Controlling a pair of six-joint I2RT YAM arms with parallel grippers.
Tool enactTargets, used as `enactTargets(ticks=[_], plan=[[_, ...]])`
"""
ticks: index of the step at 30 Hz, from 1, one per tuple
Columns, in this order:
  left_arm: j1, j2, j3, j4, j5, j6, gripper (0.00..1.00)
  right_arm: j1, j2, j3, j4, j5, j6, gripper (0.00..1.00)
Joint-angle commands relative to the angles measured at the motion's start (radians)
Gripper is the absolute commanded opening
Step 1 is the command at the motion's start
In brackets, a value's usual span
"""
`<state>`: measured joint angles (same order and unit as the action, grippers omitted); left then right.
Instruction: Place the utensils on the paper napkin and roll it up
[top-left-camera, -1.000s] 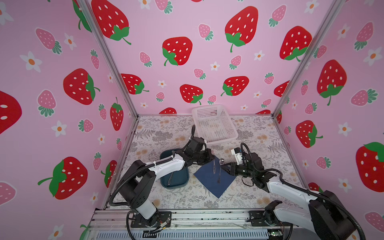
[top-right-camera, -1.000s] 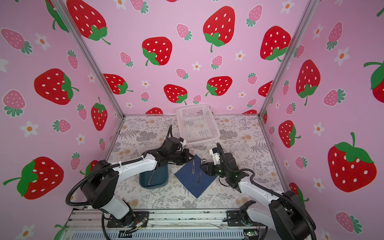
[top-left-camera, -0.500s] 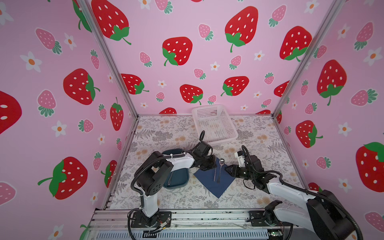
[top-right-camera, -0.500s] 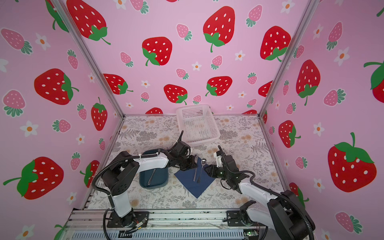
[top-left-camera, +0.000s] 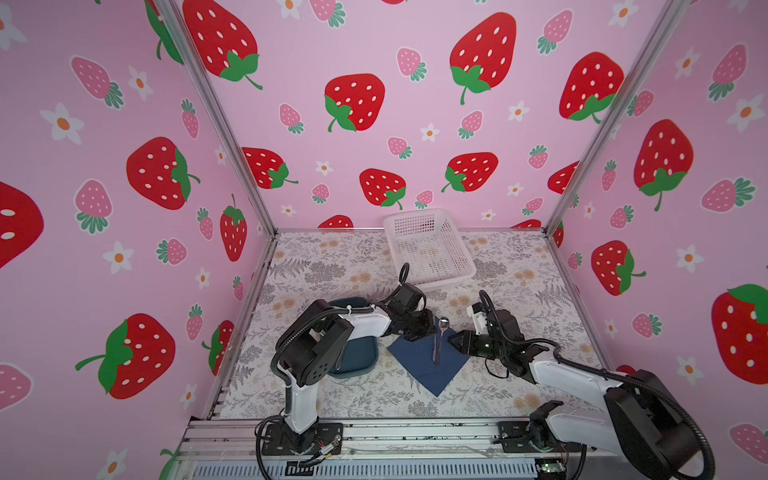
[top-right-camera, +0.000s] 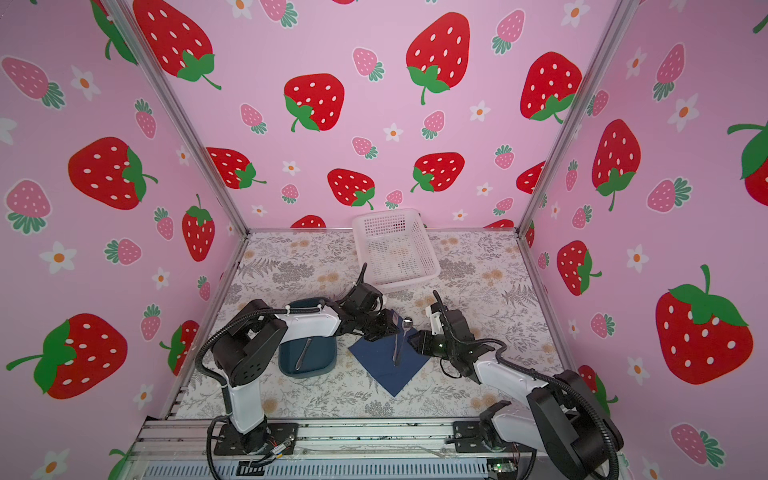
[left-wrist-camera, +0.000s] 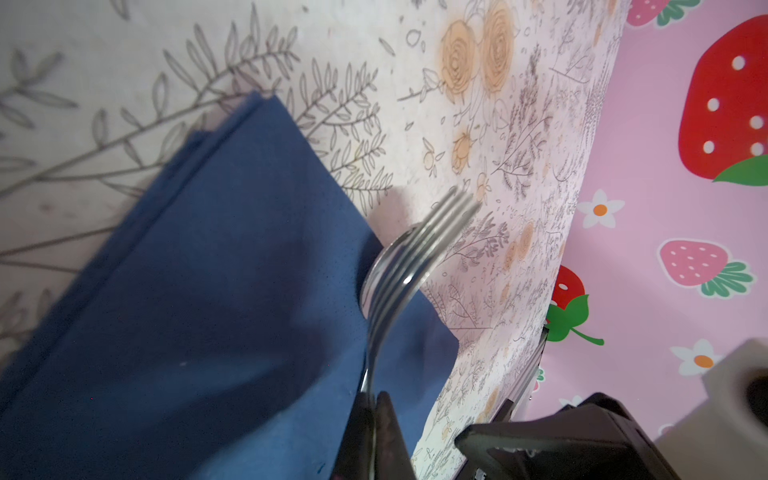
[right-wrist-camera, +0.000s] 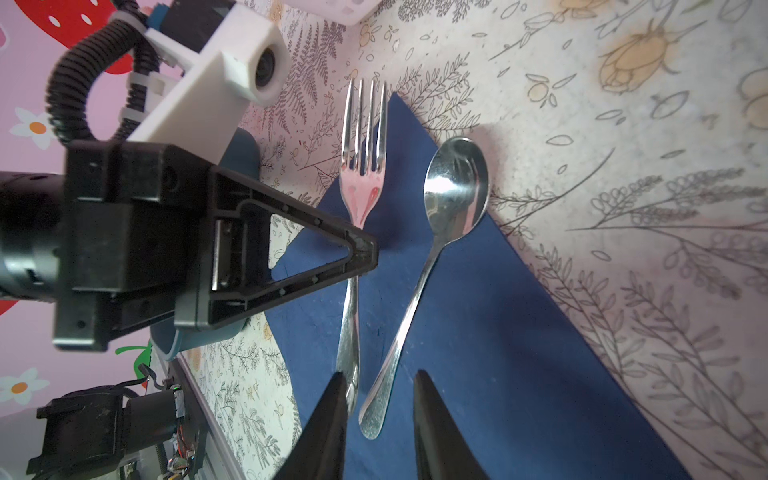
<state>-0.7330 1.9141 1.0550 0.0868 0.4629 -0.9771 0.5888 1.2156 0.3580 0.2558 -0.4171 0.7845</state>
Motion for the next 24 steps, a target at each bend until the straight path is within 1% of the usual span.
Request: enactTargets(ticks=[1,8,14,20,21,24], plan=[[0.000,0.018,-0.022,0.023,-0.009,-0.030,0.00,-0.004,0.006,0.019,-0.011,-0.008,-0.007,0.30],[-0.005,0.023,-0.039,0.028,-0.015,-0.035,0.00,-0.003,0.009,0.023,-0.012,-0.006,-0.004,0.31],[-0.006,0.028,-0.042,0.019,-0.031,-0.034,0.03,-0.003,0.013,0.028,-0.011,-0.009,-0.005,0.31],[-0.011,0.020,-0.041,-0.020,-0.070,-0.025,0.05,-0.003,0.007,0.027,-0.015,-0.005,-0.004,0.31],[-0.012,0.020,-0.041,-0.024,-0.074,-0.023,0.10,-0.004,0.007,0.029,-0.014,-0.002,-0.005,0.31],[-0.018,0.016,-0.034,-0.053,-0.093,-0.014,0.12,-0.003,0.005,0.026,-0.015,-0.002,-0.003,0.31]])
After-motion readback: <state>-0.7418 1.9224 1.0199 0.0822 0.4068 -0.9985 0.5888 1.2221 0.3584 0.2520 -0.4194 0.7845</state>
